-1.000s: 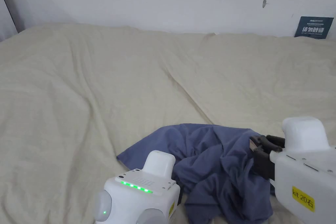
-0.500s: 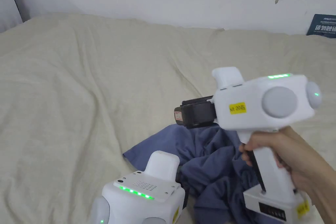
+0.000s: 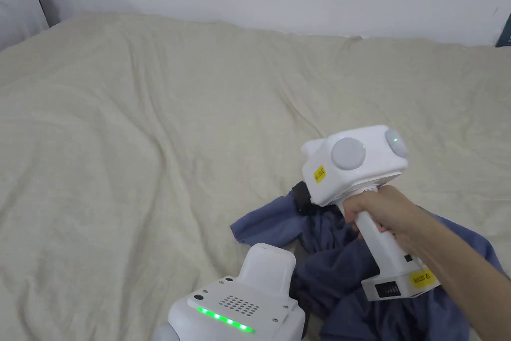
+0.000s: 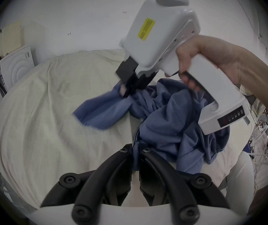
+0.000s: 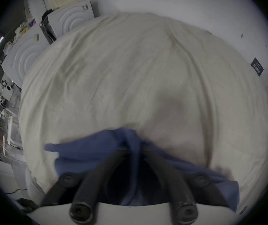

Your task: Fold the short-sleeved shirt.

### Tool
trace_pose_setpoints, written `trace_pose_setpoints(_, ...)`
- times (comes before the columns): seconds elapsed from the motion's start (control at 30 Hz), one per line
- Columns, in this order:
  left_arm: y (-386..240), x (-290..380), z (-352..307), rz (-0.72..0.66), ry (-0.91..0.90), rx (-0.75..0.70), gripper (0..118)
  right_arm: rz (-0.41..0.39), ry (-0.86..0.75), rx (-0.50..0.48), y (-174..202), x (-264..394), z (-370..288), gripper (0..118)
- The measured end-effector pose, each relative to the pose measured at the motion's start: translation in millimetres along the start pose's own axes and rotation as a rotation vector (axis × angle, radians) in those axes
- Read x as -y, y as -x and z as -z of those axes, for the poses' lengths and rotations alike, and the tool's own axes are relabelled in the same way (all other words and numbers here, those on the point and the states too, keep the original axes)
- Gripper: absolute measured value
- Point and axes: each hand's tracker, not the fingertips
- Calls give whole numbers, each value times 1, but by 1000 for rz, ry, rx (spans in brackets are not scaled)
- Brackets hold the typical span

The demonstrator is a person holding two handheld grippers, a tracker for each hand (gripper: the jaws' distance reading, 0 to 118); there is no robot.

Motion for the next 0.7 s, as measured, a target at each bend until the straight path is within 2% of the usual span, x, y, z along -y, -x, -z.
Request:
trace_pose_setpoints(0.03, -1, 0, 0, 2, -4, 0, 7, 58, 19, -42, -4, -2, -3, 6)
trace_pose_setpoints(0.07, -1, 0, 0, 5, 1, -1, 7, 73, 22, -63, -7, -2, -4, 6)
trace_pose_setpoints(0.2, -3, 1, -5, 12, -1, -9, 7, 63, -29, -56, -2, 3, -30, 5)
trace_pose_setpoints(0.23, -2, 1, -7, 11, -3, -9, 7, 41, -54, -52, 4, 7, -46, 5)
trace_pose_setpoints(0.33, 1, -3, -18, 12, -14, -23, 7, 38, -128, -58, 4, 7, -82, 5)
trace_pose_setpoints(0.43, 10, -6, -32, -40, -36, 8, 7, 55, -223, -26, -15, 1, -126, 5)
trace_pose_setpoints(0.6, 17, -20, -61, 23, -109, -150, 7, 133, -394, 12, -54, 3, -215, 5)
trace_pose_setpoints(0.7, 37, -44, -81, -53, -172, -184, 7, 156, -482, 66, -77, 7, -266, 5)
